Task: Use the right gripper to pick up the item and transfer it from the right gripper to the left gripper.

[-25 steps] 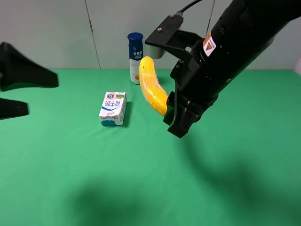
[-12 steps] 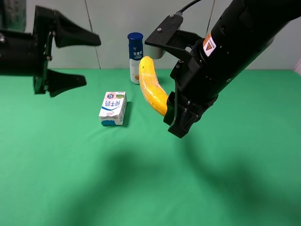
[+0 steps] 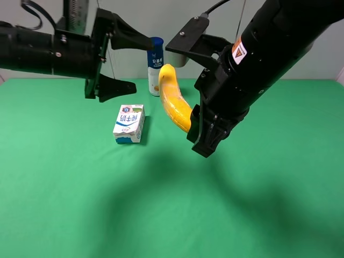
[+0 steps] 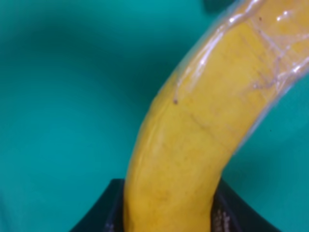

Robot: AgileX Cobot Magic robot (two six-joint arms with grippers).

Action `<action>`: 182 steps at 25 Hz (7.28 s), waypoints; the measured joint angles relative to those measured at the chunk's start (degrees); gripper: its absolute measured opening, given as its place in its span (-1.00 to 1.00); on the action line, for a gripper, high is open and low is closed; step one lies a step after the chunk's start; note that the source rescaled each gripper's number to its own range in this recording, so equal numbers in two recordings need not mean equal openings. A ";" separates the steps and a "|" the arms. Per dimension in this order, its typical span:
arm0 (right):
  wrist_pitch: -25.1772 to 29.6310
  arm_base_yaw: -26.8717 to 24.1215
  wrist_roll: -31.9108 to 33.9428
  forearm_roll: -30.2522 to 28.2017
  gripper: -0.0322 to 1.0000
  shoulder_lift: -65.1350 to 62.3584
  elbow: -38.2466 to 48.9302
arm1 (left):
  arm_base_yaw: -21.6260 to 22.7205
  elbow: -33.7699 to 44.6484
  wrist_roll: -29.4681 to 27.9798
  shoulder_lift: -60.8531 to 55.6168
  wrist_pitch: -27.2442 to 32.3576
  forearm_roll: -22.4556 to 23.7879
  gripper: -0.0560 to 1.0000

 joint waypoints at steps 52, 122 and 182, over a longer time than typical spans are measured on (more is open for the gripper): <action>-1.73 0.00 1.47 2.35 0.69 0.00 0.00 | -7.57 -4.91 0.00 7.77 -1.55 -3.07 -0.89; 8.32 -0.67 23.62 -8.62 1.00 -78.59 36.23 | -7.57 -4.91 3.09 7.77 1.51 0.27 -0.89; 7.67 -40.23 23.75 -8.22 1.00 -83.63 36.41 | 23.64 -15.63 -15.69 12.89 9.13 52.98 -0.89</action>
